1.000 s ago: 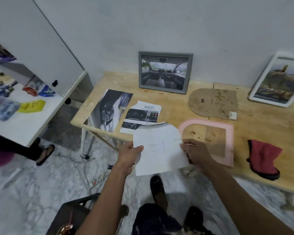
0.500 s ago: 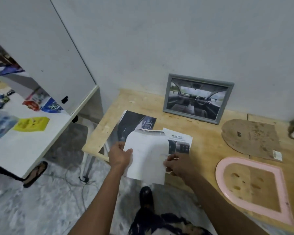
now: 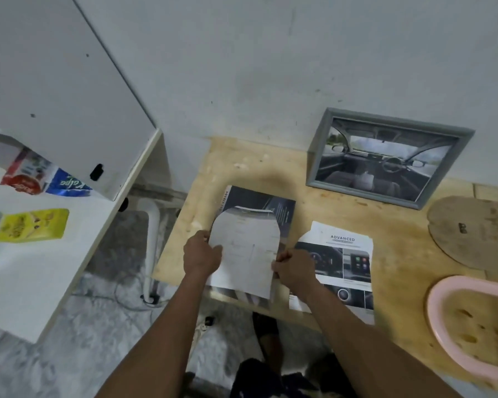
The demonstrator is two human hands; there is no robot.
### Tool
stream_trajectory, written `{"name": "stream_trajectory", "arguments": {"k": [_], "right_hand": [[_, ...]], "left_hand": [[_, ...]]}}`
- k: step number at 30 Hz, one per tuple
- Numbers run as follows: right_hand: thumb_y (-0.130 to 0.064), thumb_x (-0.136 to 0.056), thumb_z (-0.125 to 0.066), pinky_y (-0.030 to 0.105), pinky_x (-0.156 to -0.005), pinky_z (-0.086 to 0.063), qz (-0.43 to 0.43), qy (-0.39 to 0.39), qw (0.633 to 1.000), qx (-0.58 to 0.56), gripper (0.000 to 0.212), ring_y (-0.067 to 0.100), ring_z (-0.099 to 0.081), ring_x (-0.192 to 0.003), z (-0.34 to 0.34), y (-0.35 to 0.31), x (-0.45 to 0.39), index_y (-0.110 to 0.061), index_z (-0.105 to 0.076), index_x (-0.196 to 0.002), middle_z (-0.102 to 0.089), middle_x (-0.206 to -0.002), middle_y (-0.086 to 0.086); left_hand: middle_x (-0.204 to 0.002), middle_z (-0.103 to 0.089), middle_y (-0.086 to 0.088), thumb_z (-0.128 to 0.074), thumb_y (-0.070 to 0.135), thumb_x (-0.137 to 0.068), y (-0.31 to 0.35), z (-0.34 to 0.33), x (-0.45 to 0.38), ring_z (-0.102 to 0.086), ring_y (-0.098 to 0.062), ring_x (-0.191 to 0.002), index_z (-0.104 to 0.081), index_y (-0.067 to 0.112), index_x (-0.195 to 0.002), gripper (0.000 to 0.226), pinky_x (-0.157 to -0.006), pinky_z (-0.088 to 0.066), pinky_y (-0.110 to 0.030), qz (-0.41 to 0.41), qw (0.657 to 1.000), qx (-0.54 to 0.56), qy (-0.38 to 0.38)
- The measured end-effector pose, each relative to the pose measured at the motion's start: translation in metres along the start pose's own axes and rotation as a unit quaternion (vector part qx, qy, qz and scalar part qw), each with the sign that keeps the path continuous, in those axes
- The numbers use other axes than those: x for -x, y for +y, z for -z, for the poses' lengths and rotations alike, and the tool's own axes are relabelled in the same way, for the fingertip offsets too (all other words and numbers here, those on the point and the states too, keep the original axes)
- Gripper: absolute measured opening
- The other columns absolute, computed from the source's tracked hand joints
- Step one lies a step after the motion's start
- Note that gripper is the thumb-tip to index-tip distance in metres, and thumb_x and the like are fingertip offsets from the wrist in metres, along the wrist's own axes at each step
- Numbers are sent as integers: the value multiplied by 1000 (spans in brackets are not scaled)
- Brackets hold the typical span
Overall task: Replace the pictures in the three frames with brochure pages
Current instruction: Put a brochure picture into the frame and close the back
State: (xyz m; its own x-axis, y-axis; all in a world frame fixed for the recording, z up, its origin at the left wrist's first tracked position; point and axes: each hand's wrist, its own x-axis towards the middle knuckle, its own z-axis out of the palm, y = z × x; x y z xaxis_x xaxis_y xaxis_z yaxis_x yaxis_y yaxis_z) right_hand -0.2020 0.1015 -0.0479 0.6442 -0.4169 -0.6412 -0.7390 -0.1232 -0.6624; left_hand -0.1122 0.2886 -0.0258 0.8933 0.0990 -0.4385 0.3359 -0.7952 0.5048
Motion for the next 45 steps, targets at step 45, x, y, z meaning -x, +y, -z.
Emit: {"name": "stream_trajectory", "arguments": {"k": [45], "right_hand": [[-7, -83, -68, 21, -68, -40, -107, 233, 963, -82, 10, 17, -60, -77, 125, 95, 25, -15, -64, -88, -65, -84, -2]], "left_hand": [[-92, -59, 3, -70, 14, -89, 86, -137, 87, -58, -14, -77, -49, 17, -107, 28, -68, -46, -24, -49, 989, 52, -126]]}}
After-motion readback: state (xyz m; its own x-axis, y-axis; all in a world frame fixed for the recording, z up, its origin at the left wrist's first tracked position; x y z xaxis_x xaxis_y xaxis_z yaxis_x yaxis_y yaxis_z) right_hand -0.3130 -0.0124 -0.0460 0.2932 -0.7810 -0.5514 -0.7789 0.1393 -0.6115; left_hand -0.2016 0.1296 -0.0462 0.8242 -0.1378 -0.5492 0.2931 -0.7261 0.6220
